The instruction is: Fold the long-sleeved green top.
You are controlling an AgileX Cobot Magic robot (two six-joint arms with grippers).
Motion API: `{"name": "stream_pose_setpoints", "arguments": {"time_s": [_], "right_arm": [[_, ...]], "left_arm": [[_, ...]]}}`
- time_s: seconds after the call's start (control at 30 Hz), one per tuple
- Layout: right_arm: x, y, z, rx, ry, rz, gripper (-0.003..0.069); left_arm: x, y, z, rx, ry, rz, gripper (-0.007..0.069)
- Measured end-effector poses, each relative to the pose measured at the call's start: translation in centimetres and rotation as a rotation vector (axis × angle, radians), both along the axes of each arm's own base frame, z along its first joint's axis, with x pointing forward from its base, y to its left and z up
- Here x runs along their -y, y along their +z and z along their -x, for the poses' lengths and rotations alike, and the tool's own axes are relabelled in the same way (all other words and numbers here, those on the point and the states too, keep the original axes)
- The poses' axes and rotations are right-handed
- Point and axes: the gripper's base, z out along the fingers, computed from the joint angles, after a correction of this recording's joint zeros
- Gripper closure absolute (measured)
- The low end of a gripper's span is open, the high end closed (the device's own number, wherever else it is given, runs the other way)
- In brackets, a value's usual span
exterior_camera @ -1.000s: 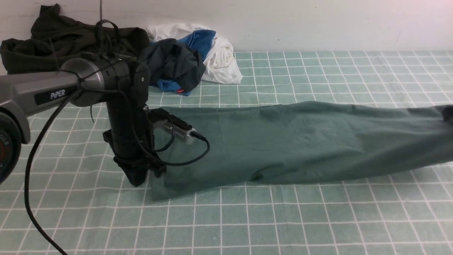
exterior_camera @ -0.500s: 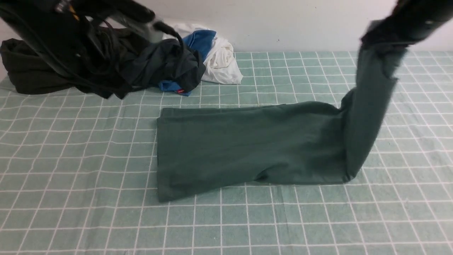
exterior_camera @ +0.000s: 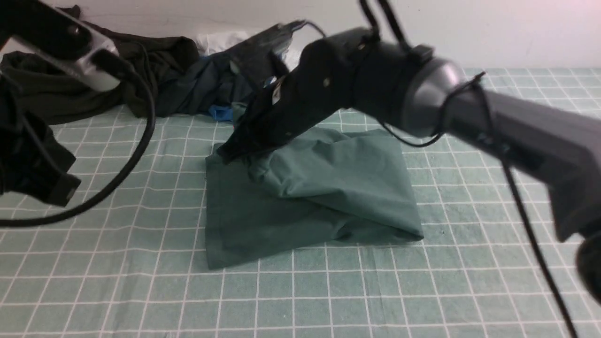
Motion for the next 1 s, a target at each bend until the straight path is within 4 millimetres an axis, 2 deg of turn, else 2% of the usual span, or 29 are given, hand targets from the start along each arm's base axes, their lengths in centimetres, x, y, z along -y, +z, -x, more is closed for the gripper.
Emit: {"name": "stream_pose_setpoints", "arguments": {"time_s": [0.03,0.07,0.1,0.13,0.17,0.2,0.3,0.33,0.37,0.43,0.5,0.6,0.63,0.67,0.7,0.77,0.83,0.9,1.0], "right_arm": [[-0.9,-1.3,-0.2,-0.017,0.001,-0.014,0.0617],[-1.3,-1.7,-0.4,-0.030,-0.002,-0.032,0.0594],[-1.4,-1.9,-0.4,-0.036,-0.003,-0.033,0.0589],[-1.8,-1.7,-0.6,-0.052,-0.007,-0.070,0.0533],[-1.8,-1.7,-0.6,-0.051,-0.007,-0.071,0.0526],[-2.0,-0.8,-0.6,-0.052,-0.003,-0.092,0.0445],[-1.2,1.7,-0.9,-0.028,0.013,-0.066,0.0308],[-1.1,1.8,-0.9,-0.027,0.013,-0.062,0.0308],[-0.1,2.8,-1.2,-0.016,0.006,-0.012,0.0250],[1.0,2.7,-1.7,-0.025,-0.033,0.046,0.0218],[1.7,1.4,-2.3,-0.057,-0.071,0.113,0.0205],[1.6,-1.3,-2.7,-0.121,-0.094,0.175,0.0202],[1.1,-4.2,-2.8,-0.176,-0.090,0.223,0.0200],[0.7,-5.8,-2.8,-0.203,-0.083,0.248,0.0200],[0.4,-7.0,-2.6,-0.226,-0.076,0.269,0.0200],[0.1,-7.9,-2.4,-0.241,-0.069,0.285,0.0200],[0.0,-7.2,-2.4,-0.235,-0.062,0.278,0.0200],[0.0,-4.7,-2.2,-0.204,-0.045,0.254,0.0200],[0.8,1.4,-1.1,-0.122,-0.011,0.203,0.0200]], "left_arm": [[-0.2,-0.7,0.7,-0.011,0.003,-0.001,0.0628],[-0.2,-1.0,1.0,-0.011,0.003,-0.002,0.0628],[-0.3,-1.0,1.1,-0.010,0.004,-0.001,0.0628],[-0.5,-1.5,1.6,0.000,0.005,-0.006,0.0628],[-0.5,-1.5,1.7,0.002,0.005,-0.008,0.0628],[-0.7,-1.7,2.2,0.013,0.007,-0.011,0.0628],[-0.9,-1.7,2.7,0.038,0.012,-0.019,0.0628],[-0.9,-1.7,2.7,0.038,0.013,-0.020,0.0628],[-1.0,-1.8,2.9,0.041,0.022,-0.017,0.0628],[-1.0,-2.1,2.9,0.044,0.033,-0.009,0.0628],[-1.0,-2.4,2.8,0.045,0.043,-0.002,0.0628],[-1.0,-3.1,2.7,0.038,0.053,0.007,0.0628],[-1.0,-3.7,2.7,0.044,0.066,0.020,0.0628],[-1.0,-3.9,2.9,0.056,0.073,0.030,0.0628],[-1.1,-4.2,3.2,0.075,0.082,0.044,0.0628],[-1.3,-4.5,4.0,0.115,0.089,0.063,0.0628],[-1.6,-4.7,5.6,0.167,0.097,0.086,0.0628],[-2.1,-5.1,7.5,0.204,0.099,0.099,0.0628],[-2.7,-6.2,10.1,0.241,0.102,0.113,0.0628]]}}
